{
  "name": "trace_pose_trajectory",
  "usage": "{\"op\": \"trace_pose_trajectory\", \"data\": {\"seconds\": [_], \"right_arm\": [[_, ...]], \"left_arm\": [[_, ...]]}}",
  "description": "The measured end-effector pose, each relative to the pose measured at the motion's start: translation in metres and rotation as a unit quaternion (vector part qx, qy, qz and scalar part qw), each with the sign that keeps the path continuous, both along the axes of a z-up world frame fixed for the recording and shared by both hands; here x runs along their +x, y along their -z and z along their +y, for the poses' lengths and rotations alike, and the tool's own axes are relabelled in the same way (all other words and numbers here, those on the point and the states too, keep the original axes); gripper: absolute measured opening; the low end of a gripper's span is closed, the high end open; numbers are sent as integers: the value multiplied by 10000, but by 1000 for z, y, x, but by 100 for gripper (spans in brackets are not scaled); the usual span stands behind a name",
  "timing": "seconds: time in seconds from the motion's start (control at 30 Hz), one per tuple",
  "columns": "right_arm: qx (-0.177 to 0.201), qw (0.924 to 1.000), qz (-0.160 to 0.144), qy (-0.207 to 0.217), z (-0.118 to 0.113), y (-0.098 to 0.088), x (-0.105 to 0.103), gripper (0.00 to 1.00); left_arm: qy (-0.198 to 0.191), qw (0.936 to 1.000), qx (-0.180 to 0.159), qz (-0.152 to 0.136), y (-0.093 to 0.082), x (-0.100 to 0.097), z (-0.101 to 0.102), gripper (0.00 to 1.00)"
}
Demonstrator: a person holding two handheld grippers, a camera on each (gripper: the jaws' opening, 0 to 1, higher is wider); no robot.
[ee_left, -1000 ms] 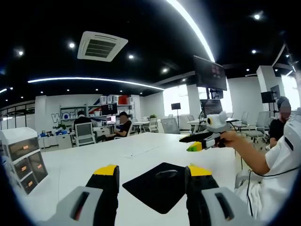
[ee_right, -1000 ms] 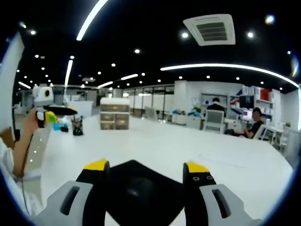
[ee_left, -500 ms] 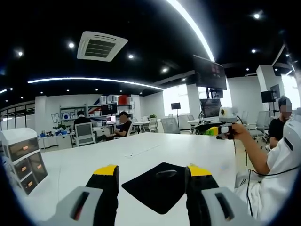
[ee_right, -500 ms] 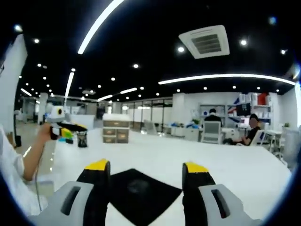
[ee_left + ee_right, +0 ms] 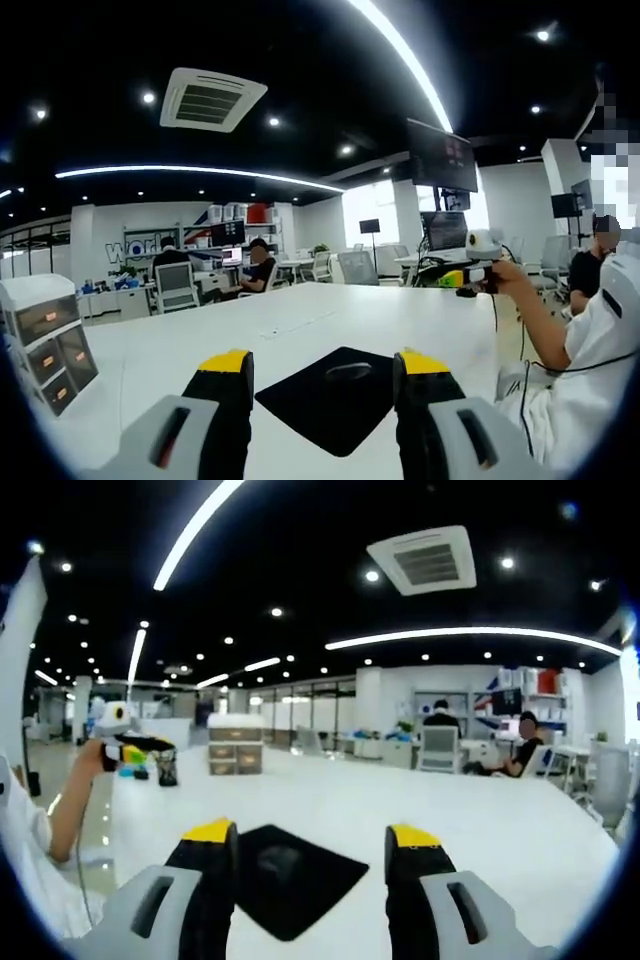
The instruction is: Arrange the mouse and mouse pad neatly on the desk surface
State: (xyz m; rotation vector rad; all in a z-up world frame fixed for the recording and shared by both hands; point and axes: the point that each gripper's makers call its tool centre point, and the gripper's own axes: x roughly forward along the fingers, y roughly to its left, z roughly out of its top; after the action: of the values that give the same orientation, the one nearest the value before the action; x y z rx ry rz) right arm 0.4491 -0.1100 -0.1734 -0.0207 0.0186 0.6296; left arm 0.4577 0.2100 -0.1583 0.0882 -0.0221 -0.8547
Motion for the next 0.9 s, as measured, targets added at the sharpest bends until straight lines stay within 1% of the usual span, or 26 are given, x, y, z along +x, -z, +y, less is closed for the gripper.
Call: {"op": "trace_pose_trajectory", "data": {"seconds": [0.2, 0.43, 0.7, 0.9], "right_arm": [[-9, 10000, -65, 30, -4, -3, 4, 57], [-35, 10000, -65, -28, -2, -3, 2, 57], [-65, 10000, 17, -53, -1, 1, 3, 57], [-91, 9999, 7, -67, 1, 1, 1, 57]], "left_arm": [[1, 10000, -40, 17, -1, 1, 0, 57], [16, 10000, -21, 42, 1, 1, -3, 57], [-11, 10000, -38, 30, 0, 1, -1, 57], [-26, 10000, -31, 21, 0, 1, 2, 57]]}}
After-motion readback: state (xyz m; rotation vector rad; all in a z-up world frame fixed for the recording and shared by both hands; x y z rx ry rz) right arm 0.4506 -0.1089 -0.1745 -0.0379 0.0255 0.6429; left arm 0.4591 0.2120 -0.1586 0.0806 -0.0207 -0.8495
